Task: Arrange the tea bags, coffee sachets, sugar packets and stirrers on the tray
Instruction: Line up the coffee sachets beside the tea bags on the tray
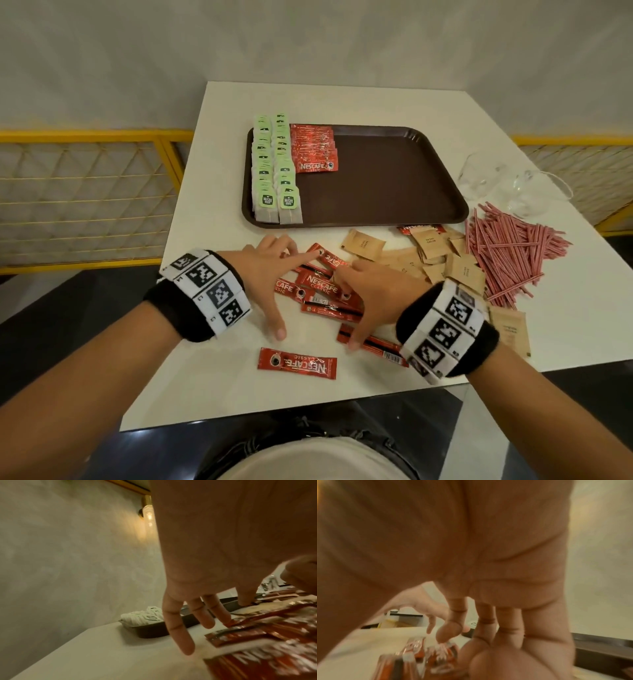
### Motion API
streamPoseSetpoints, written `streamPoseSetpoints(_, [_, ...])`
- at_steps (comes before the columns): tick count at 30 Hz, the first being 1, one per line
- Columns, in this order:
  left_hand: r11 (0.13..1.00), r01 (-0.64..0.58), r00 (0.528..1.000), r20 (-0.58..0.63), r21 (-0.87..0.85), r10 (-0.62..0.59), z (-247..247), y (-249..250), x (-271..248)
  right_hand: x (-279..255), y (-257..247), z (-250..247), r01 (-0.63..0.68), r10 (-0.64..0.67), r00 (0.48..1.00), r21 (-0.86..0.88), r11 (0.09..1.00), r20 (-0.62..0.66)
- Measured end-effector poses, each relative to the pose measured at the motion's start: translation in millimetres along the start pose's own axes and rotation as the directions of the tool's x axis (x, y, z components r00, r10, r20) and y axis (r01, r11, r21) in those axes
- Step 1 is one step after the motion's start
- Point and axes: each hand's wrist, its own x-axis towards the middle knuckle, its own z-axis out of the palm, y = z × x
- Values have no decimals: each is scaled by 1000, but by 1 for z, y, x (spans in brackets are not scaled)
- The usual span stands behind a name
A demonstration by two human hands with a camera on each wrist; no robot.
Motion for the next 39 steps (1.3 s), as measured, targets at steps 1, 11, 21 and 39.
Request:
streamPoseSetpoints(1, [999,-11,1000,18,53,10,3,3,-1,0,-1,4,9,-9,1000,-16,1000,14])
streamPoseSetpoints(11, [984,-39,997,71,172,27,19,13,1,20,-23,4,128,-127,973,-10,992,-193])
streamPoseSetpoints(21, [996,-36,993,112,86,26,2,24,12,16,72,-25,-310,380,844,233,922,-379])
streamPoseSetpoints(39, [998,-10,995,100,69,3,-13,26,10,23,91,-20,-265,295,885,132,955,-359])
